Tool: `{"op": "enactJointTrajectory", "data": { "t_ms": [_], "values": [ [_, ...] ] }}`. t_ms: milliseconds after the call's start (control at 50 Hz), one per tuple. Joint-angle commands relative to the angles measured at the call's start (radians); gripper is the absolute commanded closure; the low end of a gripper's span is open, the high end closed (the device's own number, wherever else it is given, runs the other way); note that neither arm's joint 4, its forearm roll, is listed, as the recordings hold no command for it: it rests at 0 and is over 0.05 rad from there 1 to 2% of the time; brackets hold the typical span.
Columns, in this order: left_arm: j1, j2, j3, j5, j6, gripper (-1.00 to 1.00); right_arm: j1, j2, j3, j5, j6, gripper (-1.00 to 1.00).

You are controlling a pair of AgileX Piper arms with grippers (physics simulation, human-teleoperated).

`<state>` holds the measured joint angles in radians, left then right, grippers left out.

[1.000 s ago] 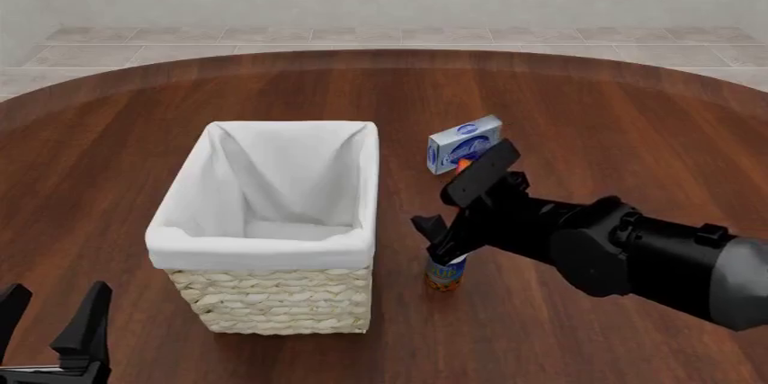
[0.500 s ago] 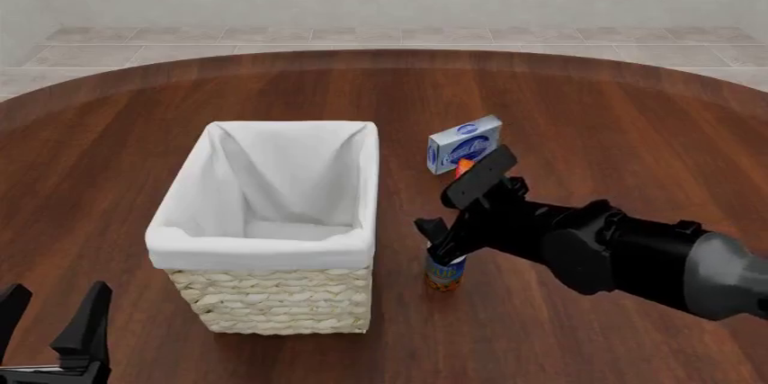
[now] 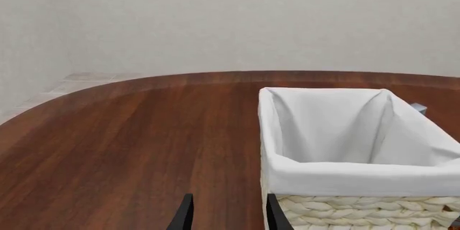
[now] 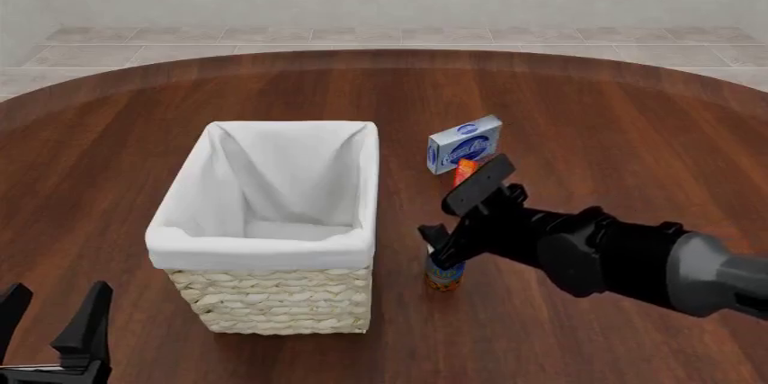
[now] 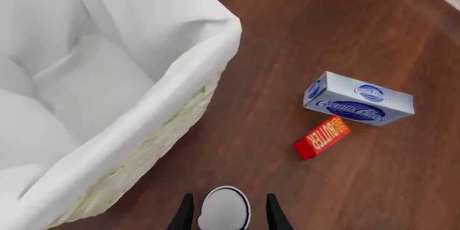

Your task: Pick up the alphabet soup and put it in the basket.

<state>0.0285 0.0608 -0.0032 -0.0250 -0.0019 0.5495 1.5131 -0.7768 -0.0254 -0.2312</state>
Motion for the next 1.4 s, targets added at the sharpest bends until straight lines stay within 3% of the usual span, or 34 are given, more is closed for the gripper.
{"op": "enactJointTrajectory", "data": {
  "t_ms": [20,1400],
  "values": [
    [0.000,0.002,0.000,-0.001,-0.001,-1.00,0.012,0.000,0.005,0.001,-0.001,-1.00],
    [0.002,0.035,0.001,-0.019,-0.002,-1.00,0.001,0.081,0.029,-0.053,0.017,-1.00]
  ]
}}
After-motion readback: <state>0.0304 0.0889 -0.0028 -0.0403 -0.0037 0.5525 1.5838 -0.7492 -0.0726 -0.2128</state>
